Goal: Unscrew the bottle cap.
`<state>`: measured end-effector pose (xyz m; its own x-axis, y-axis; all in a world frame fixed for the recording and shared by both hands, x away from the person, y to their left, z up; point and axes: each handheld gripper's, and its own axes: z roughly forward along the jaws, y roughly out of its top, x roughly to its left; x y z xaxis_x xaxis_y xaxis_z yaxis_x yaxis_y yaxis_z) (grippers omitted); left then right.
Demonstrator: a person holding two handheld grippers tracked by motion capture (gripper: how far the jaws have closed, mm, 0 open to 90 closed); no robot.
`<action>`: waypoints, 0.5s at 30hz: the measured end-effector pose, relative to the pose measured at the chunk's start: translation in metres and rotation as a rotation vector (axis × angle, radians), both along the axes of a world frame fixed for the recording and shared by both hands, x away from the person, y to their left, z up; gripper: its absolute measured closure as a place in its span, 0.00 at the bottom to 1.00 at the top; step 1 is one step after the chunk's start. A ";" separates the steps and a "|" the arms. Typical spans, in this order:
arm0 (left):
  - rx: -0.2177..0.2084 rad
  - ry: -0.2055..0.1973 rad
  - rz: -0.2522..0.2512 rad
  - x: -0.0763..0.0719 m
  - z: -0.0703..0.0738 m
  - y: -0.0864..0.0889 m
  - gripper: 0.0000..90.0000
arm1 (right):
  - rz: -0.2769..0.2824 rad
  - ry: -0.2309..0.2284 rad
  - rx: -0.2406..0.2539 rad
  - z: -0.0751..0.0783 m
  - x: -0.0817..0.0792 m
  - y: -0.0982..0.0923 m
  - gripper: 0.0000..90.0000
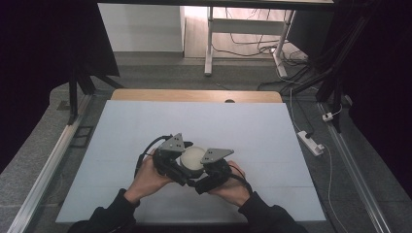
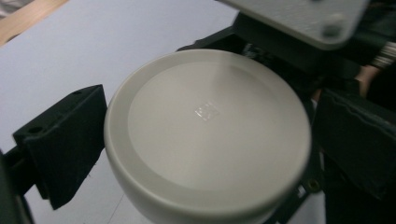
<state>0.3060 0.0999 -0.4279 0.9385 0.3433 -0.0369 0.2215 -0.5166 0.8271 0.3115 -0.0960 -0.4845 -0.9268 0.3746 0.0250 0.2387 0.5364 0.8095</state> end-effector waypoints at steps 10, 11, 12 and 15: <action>0.023 0.013 -0.165 0.005 0.001 0.012 0.01 | 0.104 0.002 0.007 0.001 -0.006 0.003 0.08; 0.022 0.012 -0.173 0.005 0.000 0.012 0.02 | 0.114 0.000 0.005 0.001 -0.006 0.004 0.08; 0.019 0.013 -0.188 0.005 -0.001 0.013 0.04 | 0.120 -0.001 0.004 0.001 -0.007 0.004 0.08; 0.011 -0.002 -0.201 0.005 -0.002 0.014 0.08 | 0.128 -0.002 0.003 0.001 -0.008 0.005 0.08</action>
<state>0.3108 0.1139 -0.4297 0.9883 0.1492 -0.0319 0.1109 -0.5594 0.8215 0.3039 -0.0914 -0.4832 -0.9672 0.2530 0.0241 0.1666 0.5596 0.8119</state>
